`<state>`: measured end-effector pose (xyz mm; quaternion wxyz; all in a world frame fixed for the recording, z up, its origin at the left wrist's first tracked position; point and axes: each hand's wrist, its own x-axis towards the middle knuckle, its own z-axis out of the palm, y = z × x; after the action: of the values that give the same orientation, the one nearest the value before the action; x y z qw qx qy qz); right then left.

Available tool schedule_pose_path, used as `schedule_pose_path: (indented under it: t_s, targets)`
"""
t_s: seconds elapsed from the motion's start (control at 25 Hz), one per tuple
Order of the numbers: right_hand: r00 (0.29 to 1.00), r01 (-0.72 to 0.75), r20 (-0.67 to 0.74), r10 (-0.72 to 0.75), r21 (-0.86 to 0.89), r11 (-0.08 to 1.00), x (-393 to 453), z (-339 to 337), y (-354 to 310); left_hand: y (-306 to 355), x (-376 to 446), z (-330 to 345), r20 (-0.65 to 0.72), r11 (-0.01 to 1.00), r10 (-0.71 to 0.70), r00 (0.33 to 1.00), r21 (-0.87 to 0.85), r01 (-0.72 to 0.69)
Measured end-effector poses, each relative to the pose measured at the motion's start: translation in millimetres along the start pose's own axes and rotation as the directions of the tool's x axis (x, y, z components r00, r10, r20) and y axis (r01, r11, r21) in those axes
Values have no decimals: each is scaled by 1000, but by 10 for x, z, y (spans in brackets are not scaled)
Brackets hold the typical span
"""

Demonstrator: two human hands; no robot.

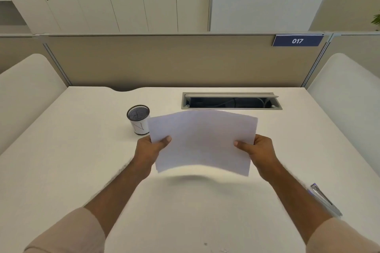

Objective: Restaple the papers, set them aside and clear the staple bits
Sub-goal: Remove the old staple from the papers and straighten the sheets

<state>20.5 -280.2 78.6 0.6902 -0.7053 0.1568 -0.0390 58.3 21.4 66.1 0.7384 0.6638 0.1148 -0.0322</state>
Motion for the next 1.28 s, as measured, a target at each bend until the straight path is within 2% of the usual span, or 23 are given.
schedule_pose_path:
  t_s: [0.08, 0.16, 0.36, 0.64, 0.84, 1.0, 1.12, 1.28]
  targets:
    - [990, 113, -84, -113, -9, 994, -74, 46, 79, -96, -56, 41, -32, 996, 85, 996, -32, -86]
    - [981, 159, -107, -159, -14, 987, -157, 73, 226, -225, -97, 38, -44, 995, 98, 994, -12, -98]
    - [993, 79, -91, -78, 11, 997, -322, 93, 664, -625, -217, -1, -41, 998, -20, 999, 53, 22]
    - [994, 10, -106, -11, -8, 1000, -280, 80, 794, -715, -281, 93, -52, 994, -43, 998, 96, 48]
    - [994, 1, -109, 0, 1, 1000, -276, 100, 860, -715, -327, 105, -37, 988, -38, 999, 148, 43]
    - [993, 65, -94, -71, -57, 996, -168, 42, 684, -540, -274, 89, -30, 981, -85, 996, 170, 89]
    - [986, 139, -80, -147, -100, 985, -40, -40, 465, -303, -225, 87, 16, 980, -160, 987, 120, 157]
    - [958, 155, -223, -179, -121, 980, 77, -95, 258, -26, -237, 133, 102, 973, -221, 970, -46, 227]
